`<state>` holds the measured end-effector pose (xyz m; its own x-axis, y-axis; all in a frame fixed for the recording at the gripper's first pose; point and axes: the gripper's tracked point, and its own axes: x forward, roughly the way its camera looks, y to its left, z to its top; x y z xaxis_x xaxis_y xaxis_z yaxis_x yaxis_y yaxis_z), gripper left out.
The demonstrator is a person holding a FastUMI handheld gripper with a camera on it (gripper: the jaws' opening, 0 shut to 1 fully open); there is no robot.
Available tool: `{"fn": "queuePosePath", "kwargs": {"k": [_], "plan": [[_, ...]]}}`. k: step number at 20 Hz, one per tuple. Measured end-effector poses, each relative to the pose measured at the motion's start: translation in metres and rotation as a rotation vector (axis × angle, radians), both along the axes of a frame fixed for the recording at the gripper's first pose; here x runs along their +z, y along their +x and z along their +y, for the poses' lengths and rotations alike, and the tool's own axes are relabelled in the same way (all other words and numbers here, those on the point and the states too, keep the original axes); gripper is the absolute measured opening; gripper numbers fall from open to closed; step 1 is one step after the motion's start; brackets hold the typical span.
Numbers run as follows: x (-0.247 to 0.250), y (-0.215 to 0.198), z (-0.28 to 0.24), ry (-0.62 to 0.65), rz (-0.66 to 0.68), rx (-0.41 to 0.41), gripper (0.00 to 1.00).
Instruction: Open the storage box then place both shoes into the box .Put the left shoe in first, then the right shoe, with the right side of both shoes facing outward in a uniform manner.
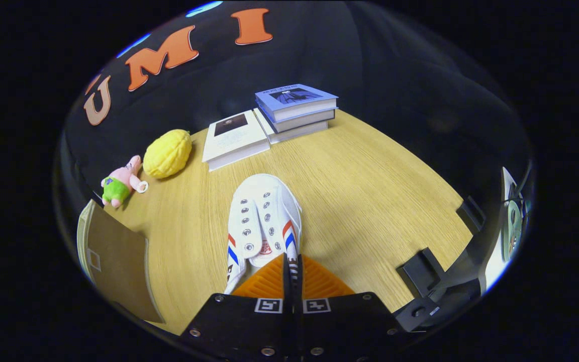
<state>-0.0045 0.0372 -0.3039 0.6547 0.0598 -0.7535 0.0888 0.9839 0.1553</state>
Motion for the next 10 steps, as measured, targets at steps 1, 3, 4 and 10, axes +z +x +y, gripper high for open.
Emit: {"fn": "queuePosePath", "kwargs": {"k": [1, 3, 4, 10], "plan": [[0.011, 0.0, 0.006, -0.007, -0.016, 0.01, 0.0], [0.033, -0.001, 0.019, -0.014, -0.052, 0.017, 0.01], [0.044, -0.001, 0.029, -0.008, -0.064, 0.024, 0.0], [0.111, -0.016, 0.096, 0.039, -0.135, 0.063, 0.0]]}}
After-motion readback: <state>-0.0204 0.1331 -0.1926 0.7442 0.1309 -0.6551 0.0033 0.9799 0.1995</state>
